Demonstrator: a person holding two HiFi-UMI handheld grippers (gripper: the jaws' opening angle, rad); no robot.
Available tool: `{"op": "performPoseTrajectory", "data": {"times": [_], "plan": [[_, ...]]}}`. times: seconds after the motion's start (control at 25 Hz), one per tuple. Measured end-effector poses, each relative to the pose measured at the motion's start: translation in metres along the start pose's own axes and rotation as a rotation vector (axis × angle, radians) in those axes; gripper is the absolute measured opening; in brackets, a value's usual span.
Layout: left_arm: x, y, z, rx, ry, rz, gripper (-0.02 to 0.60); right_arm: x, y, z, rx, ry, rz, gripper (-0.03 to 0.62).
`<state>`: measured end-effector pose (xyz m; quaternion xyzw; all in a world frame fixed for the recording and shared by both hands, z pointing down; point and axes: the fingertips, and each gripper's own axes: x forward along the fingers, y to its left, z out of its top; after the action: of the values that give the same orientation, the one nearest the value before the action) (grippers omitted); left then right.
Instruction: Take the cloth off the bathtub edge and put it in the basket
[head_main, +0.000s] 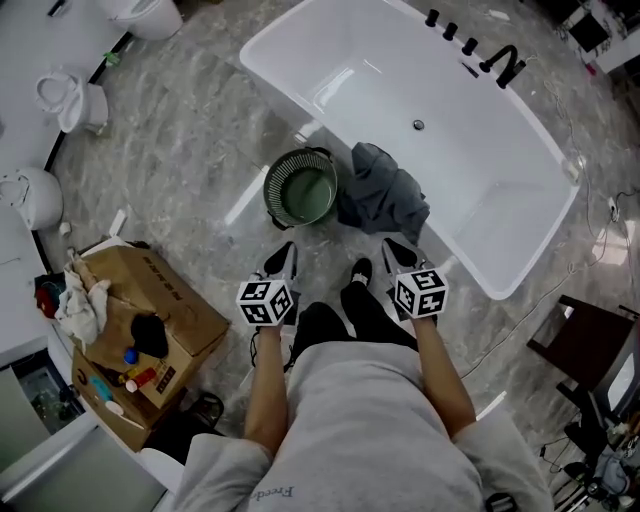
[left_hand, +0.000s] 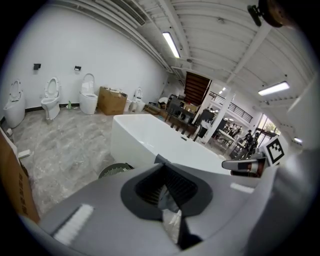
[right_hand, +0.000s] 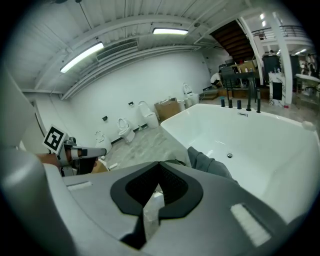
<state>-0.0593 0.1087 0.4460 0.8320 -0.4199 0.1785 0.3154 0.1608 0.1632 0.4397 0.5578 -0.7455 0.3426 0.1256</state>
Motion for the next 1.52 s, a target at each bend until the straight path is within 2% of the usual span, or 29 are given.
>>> {"op": "performPoseTrajectory", "data": {"times": [0.12, 0.32, 0.52, 0.64, 0.92, 1.12, 1.2, 1.28, 1.36, 1.52], "plan": [[0.015, 0.004, 0.009, 0.003, 0.01, 0.002, 0.058, 0.005, -0.01, 0.009, -0.009, 0.001, -0.005, 0.002], [0.051, 0.009, 0.024, 0.031, 0.048, 0.0, 0.058, 0.024, -0.041, 0.021, 0.004, 0.034, -0.076, 0.002], [0.089, 0.01, 0.04, 0.091, 0.087, -0.06, 0.058, 0.046, -0.057, 0.034, 0.051, 0.034, -0.095, 0.002], [0.128, 0.016, 0.045, 0.122, 0.124, -0.106, 0.058, 0.065, -0.07, 0.053, 0.064, -0.005, -0.107, 0.002], [0.196, 0.024, 0.018, 0.162, 0.209, -0.19, 0.058, 0.093, -0.102, 0.026, 0.163, -0.006, -0.186, 0.002], [0.242, 0.023, -0.001, 0.15, 0.238, -0.242, 0.058, 0.112, -0.136, 0.016, 0.3, -0.063, -0.235, 0.002], [0.258, 0.021, -0.016, 0.156, 0.257, -0.265, 0.058, 0.12, -0.147, 0.009, 0.314, -0.075, -0.239, 0.002], [0.272, 0.02, -0.031, 0.175, 0.277, -0.286, 0.059, 0.129, -0.157, 0.001, 0.28, -0.073, -0.235, 0.002], [0.287, 0.018, -0.04, 0.225, 0.293, -0.317, 0.06, 0.141, -0.164, -0.005, 0.202, -0.07, -0.209, 0.002], [0.312, 0.001, -0.051, 0.438, 0.33, -0.429, 0.071, 0.156, -0.18, -0.029, 0.009, -0.002, -0.203, 0.006]]}}
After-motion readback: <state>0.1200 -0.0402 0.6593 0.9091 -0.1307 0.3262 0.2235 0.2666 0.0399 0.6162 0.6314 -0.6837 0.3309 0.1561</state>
